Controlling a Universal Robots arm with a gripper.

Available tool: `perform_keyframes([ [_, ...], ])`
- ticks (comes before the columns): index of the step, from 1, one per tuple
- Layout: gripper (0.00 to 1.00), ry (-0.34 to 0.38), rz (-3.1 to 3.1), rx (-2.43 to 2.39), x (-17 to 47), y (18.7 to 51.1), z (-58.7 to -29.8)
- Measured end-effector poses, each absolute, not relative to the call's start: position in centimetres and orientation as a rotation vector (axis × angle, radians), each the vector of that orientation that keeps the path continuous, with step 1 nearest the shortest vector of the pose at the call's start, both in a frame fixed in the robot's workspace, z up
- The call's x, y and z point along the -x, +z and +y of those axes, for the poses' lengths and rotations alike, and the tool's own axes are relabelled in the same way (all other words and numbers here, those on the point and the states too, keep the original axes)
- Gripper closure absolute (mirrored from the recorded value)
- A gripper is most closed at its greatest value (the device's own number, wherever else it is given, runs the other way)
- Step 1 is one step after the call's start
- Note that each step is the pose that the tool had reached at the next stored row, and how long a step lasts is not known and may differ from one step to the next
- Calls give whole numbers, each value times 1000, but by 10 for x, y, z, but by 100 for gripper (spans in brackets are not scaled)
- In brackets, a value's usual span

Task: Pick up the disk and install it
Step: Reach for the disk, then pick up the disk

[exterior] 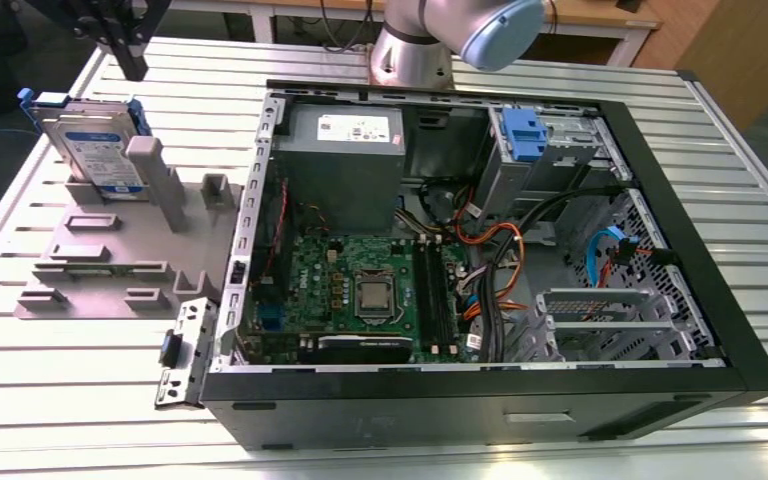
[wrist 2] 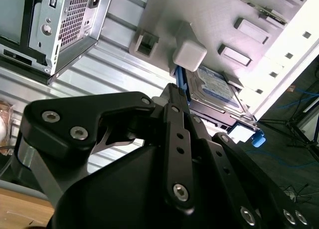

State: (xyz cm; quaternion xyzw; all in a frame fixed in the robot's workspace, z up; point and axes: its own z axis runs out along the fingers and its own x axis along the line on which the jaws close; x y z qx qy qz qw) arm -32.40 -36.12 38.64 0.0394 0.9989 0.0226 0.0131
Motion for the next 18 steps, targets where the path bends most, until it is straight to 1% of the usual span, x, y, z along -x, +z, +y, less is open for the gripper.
perform_keyframes([
  [18, 89, 71, 3112, -123, 329, 386, -360],
])
